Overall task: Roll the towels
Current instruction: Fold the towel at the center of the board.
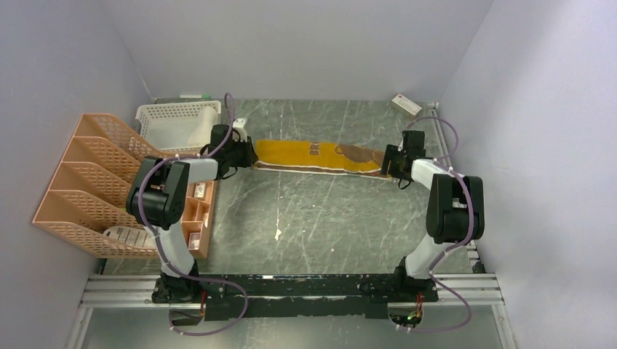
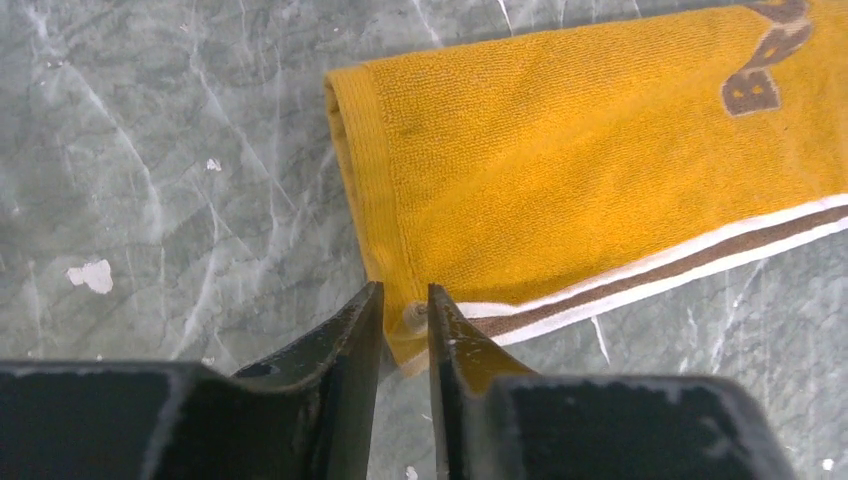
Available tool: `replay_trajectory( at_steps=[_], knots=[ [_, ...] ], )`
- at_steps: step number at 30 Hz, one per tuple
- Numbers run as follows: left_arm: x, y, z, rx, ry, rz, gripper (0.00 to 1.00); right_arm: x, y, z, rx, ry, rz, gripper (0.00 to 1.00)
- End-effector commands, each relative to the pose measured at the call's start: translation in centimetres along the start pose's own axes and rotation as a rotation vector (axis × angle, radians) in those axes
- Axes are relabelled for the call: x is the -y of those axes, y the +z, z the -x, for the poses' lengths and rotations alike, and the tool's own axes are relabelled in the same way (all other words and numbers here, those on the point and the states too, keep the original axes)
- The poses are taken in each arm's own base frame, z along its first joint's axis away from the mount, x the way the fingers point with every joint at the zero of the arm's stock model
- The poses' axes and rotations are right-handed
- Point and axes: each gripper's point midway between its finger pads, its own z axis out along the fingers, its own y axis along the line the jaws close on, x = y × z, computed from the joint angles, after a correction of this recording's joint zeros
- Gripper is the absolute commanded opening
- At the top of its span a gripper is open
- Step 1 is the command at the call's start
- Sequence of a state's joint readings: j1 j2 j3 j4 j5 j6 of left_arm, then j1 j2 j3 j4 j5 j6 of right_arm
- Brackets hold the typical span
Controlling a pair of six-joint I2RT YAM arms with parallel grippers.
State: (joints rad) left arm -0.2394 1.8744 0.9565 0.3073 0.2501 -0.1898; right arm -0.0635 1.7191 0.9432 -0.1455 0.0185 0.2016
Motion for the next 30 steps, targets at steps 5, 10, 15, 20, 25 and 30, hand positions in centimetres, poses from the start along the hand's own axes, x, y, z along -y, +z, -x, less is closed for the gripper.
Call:
replay_trajectory(
  at_steps=[5,10,15,20,25,30],
  knots=[
    [2.7,-4.3,5.1,0.093,0.017,-0.038,0.91,-2.0,-5.8,6.5,0.277,0.024,0.142,0.86],
    [2.5,-5.9,5.6,0.104,0.008,-0.002,1.00,-1.6,-4.8,7.5,0.266,0.062,0.186,0.86],
    [2.0,-3.9,3.5,-0.013,-0.052,-0.058,1.00,-0.9,-1.8,7.0,0.212,0.152,0.308,0.83],
    [2.3,-2.4,2.6,-0.052,-0.084,-0.105,0.99,-0.4,1.1,5.4,0.120,0.195,0.388,0.73],
    [2.1,-1.7,2.7,-0.060,-0.090,-0.108,0.98,0.1,2.8,4.3,0.076,0.199,0.368,0.64],
    [2.1,-1.7,3.4,-0.052,-0.088,-0.113,0.98,-0.1,3.9,3.3,0.042,0.211,0.385,0.51]
  ],
)
